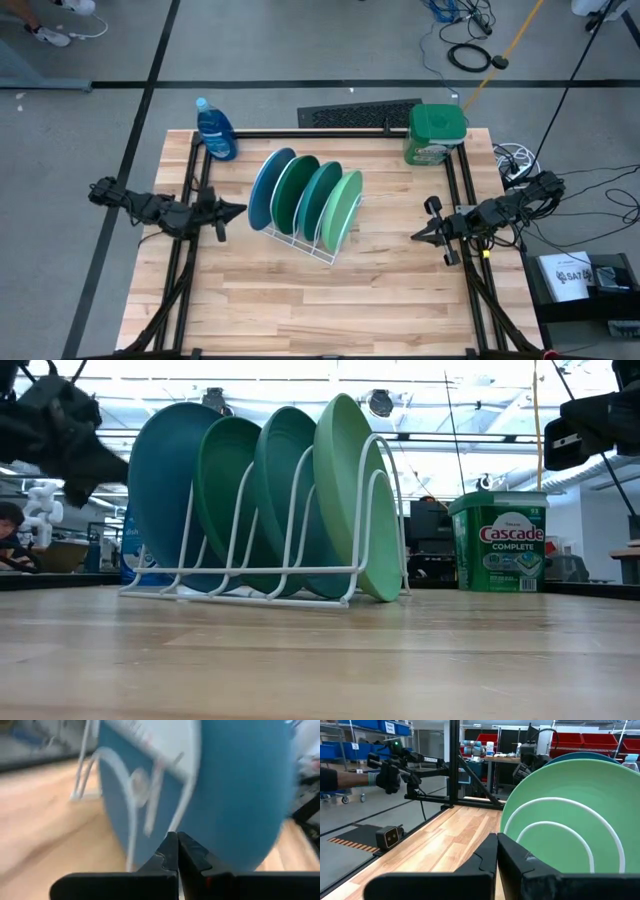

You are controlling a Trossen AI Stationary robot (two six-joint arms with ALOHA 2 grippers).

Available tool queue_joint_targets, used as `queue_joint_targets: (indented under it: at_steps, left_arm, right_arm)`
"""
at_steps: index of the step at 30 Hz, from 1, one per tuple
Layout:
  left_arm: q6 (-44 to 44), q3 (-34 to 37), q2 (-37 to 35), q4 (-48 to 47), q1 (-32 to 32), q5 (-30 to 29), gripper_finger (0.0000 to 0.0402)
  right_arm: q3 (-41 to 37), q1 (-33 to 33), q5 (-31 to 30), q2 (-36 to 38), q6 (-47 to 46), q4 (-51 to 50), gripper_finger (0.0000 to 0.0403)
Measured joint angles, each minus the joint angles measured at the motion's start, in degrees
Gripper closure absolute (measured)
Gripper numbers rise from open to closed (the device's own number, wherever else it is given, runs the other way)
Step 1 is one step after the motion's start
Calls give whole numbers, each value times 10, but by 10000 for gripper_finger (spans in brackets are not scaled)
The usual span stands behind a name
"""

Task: Sort dishes
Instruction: Return to Home Position

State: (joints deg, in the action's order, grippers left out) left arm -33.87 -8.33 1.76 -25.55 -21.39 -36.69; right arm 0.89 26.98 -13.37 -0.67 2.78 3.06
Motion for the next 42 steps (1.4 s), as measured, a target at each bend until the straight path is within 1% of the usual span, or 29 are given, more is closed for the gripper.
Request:
queue_joint_targets:
  at_steps: [3, 5, 7, 9, 12, 18, 42]
  left_arm:
    - [110, 25, 0, 119, 0, 0, 402]
    - [197, 40, 0, 198, 0, 15, 402]
    - [266, 60, 0, 261, 0, 31, 402]
    - [307, 79, 0, 294, 0, 38, 402]
    - [343, 79, 6, 297, 0, 38, 402]
    - [329, 79, 6, 297, 0, 25, 402]
    - [328, 80, 6, 297, 0, 24, 402]
  right_arm:
    - [0, 0, 0, 0, 0, 1, 396]
    - [0, 0, 0, 0, 0, 0, 396]
    - [0, 0, 0, 0, 0, 0, 396]
    - [0, 0, 0, 0, 0, 0, 396]
    - [0, 0, -1, 0, 0, 0, 396]
    - [0, 0, -1, 0, 0, 1, 396]
    - [0, 0, 0, 0, 0, 1, 396]
